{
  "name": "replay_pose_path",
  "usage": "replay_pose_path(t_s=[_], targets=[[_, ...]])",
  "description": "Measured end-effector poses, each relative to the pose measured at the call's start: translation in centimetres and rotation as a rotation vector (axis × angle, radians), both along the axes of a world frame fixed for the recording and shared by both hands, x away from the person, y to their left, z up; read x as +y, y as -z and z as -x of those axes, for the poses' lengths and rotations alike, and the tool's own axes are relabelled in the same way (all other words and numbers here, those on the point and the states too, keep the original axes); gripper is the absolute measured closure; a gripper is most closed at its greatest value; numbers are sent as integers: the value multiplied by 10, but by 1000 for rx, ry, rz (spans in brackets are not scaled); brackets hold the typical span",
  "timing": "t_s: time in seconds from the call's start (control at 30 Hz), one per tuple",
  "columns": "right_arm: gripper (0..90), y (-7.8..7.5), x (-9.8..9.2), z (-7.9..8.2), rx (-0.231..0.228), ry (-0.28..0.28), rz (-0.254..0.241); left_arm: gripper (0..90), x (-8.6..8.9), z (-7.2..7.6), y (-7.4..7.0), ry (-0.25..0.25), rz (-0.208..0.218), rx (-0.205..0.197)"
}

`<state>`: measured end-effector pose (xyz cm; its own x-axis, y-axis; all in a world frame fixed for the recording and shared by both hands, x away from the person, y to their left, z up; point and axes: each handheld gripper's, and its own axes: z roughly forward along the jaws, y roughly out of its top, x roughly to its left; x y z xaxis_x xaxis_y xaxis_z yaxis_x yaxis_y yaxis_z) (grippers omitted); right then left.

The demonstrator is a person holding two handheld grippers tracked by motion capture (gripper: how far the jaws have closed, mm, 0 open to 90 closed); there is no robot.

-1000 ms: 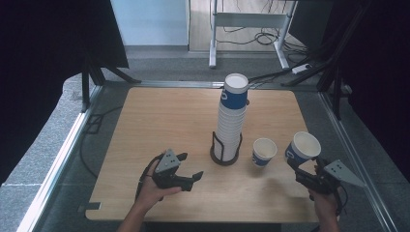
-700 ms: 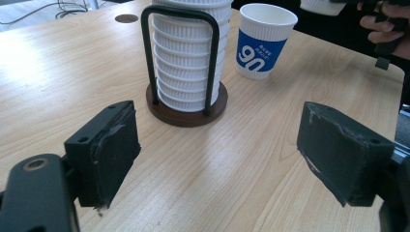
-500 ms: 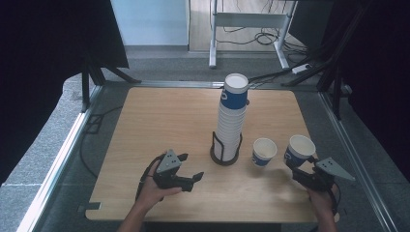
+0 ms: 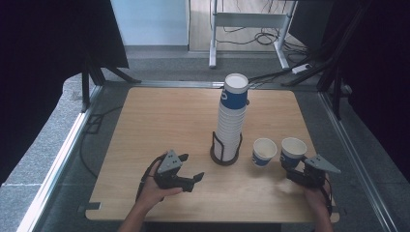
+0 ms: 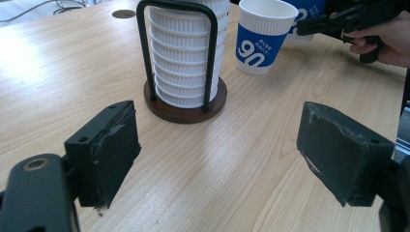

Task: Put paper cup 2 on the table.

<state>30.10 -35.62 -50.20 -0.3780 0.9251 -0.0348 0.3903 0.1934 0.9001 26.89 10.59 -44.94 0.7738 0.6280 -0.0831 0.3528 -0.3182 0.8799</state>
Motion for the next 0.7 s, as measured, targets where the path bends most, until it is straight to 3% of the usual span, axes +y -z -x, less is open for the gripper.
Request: replay_pose_path(t_s=[0.33,0.7], targets=[[260,7,6,-5,46,4,71,154,0,0,1,-1,-6,0],[255,9,4,-6,76,13,78,155,0,0,1,0,-11,-2]])
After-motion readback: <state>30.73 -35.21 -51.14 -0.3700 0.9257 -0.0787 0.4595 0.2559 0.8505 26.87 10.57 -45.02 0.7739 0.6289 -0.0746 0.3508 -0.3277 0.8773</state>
